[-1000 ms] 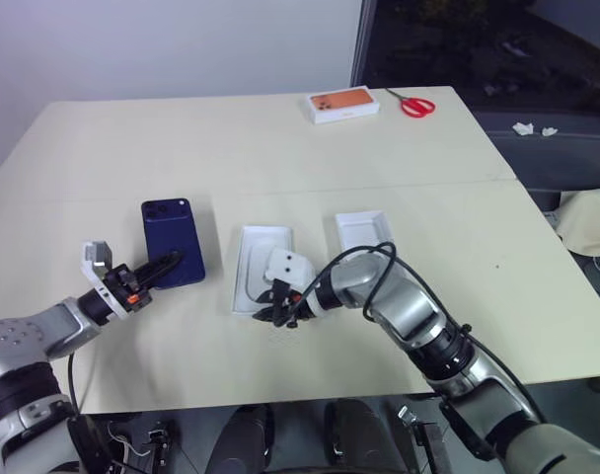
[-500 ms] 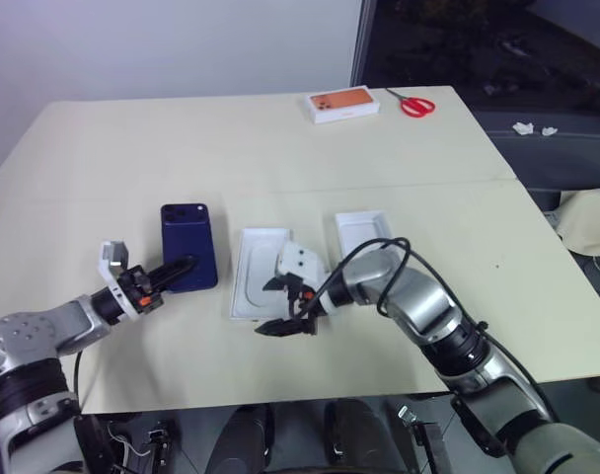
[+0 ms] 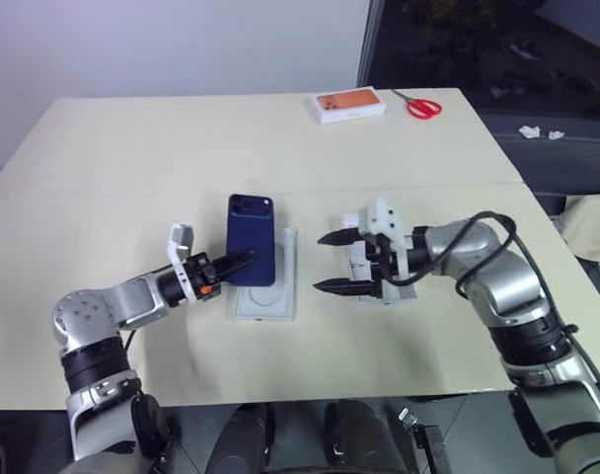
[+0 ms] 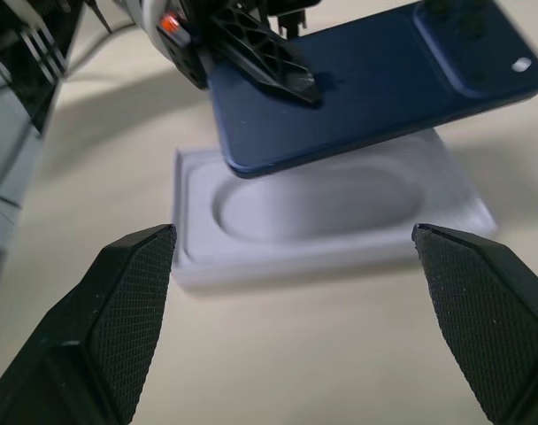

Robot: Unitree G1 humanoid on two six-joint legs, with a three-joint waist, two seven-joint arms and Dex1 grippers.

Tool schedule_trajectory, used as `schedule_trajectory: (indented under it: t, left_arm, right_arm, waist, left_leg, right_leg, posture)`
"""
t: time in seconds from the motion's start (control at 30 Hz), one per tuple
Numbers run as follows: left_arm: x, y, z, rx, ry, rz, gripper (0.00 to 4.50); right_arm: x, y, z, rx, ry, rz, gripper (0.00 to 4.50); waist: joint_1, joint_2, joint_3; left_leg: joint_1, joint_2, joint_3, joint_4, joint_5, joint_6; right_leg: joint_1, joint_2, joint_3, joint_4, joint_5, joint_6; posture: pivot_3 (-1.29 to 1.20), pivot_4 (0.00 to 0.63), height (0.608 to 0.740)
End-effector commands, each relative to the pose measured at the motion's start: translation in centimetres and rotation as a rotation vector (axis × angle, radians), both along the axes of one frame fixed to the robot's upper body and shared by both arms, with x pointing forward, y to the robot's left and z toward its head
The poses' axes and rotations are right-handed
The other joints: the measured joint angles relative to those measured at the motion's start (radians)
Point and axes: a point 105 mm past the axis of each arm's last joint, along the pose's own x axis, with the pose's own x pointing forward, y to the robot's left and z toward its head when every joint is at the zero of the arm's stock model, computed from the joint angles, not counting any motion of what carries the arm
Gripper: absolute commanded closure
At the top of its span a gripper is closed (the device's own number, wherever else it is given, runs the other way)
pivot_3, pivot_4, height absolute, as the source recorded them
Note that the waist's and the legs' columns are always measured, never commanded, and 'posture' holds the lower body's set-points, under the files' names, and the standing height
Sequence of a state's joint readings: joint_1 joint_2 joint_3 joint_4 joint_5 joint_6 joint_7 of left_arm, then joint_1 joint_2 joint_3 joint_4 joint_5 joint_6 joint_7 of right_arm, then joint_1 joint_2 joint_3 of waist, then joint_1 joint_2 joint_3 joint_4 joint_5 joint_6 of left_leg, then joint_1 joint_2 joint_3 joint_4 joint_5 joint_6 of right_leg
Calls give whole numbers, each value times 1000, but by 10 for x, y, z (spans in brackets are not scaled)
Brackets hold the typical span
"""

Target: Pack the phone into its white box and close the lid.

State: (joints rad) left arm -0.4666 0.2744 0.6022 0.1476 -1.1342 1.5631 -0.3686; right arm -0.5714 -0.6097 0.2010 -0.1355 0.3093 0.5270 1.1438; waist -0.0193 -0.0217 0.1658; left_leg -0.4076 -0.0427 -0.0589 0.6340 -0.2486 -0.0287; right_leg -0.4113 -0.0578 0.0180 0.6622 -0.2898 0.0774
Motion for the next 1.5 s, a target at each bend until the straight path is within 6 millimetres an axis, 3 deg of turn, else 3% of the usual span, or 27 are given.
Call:
schedule_trajectory:
  t: [0.03, 0.43, 0.7, 0.77, 0.8, 1.0, 1.2, 1.5]
  left_arm:
    - [-5, -7, 9, -14, -37, -29, 4500]
    - [-11, -13, -8, 11, 44, -45, 4500]
    - [-9, -13, -9, 16, 38, -15, 4500]
    - [-10, -15, -11, 21, 47, -21, 3516]
    - [-10, -15, -11, 20, 47, -23, 3256]
    - [-12, -13, -5, 51, 21, -41, 313]
    - [-11, -9, 13, 50, -43, -51, 313]
    - [-18, -12, 22, 75, -80, -108, 313]
  right_arm:
    - [10, -8, 6, -17, -138, -34, 41]
    - [20, -13, 10, -3, -230, -57, 41]
    - [24, -12, 7, -18, -238, -58, 41]
    - [25, -10, 6, -19, -239, -55, 0]
    - [25, -10, 6, -20, -240, -53, 0]
    - [27, -9, 3, -27, -236, -54, 0]
    - [29, -8, 2, -29, -239, -56, 0]
    - [30, -2, 1, -21, -241, -46, 0]
  waist:
    - [3, 0, 0]
    - [7, 0, 0]
    - [7, 0, 0]
    - [7, 0, 0]
    - [7, 0, 0]
    - [7, 0, 0]
    - [5, 0, 0]
    - [7, 0, 0]
  left_leg:
    - [0, 0, 0, 0, 0, 0]
    - [0, 0, 0, 2, 0, 0]
    - [0, 0, 0, 3, 0, -1]
    - [0, 0, 0, 3, 0, -1]
    - [0, 0, 0, 3, 1, -1]
    - [0, 0, 0, 4, 2, -3]
    - [1, 0, 0, 4, 1, -2]
    - [0, 0, 0, 6, 1, -2]
  right_leg:
    - [0, 0, 0, 0, 0, 0]
    - [1, 0, 0, 0, 0, 0]
    - [1, 0, 0, 0, 0, 0]
    - [1, 0, 0, 0, 0, 0]
    - [1, 0, 0, 0, 0, 0]
    - [3, 0, -1, 0, 0, 0]
    - [3, 0, 0, 1, 0, 0]
    - [3, 0, 0, 1, 0, 0]
  posture:
    - [0, 150, 740]
    - [0, 150, 740]
    - [0, 150, 740]
    - [0, 150, 740]
    - [0, 150, 740]
    - [0, 150, 740]
    - [0, 150, 740]
    - [0, 150, 740]
